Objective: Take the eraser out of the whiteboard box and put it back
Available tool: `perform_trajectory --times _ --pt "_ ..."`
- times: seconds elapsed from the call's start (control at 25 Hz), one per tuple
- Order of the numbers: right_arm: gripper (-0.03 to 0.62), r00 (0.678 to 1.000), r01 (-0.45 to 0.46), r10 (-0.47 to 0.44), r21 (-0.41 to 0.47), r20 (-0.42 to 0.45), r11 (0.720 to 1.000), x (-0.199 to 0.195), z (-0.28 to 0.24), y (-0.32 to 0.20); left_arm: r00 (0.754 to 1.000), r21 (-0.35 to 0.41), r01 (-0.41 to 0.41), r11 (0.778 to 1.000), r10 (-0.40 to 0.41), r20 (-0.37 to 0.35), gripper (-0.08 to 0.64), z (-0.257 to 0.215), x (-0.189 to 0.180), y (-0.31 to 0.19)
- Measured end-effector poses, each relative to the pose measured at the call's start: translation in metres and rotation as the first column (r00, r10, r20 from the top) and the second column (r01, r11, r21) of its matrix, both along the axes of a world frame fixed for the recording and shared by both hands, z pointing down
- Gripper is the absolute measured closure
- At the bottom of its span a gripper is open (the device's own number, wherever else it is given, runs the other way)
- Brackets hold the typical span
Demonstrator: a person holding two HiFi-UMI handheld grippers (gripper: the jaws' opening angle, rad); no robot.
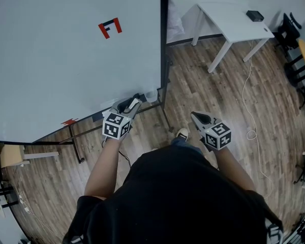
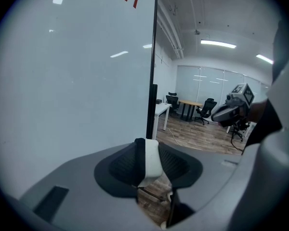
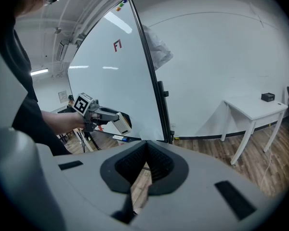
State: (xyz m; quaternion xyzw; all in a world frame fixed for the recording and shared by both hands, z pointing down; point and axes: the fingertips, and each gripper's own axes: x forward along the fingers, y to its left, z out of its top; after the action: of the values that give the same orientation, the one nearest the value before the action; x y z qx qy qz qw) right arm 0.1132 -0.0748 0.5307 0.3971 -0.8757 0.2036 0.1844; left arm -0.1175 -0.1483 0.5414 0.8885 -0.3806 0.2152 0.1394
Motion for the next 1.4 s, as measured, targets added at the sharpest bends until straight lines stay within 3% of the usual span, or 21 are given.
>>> perform_trajectory --times 1.4 --pt "0.597 1.0 0.007 -0.007 -0.044 -0.004 0.999 0.038 0.015 -0.065 0.998 -0.015 -0.056 0.998 0.056 -0.013 0.41 0.005 0.065 -0.071"
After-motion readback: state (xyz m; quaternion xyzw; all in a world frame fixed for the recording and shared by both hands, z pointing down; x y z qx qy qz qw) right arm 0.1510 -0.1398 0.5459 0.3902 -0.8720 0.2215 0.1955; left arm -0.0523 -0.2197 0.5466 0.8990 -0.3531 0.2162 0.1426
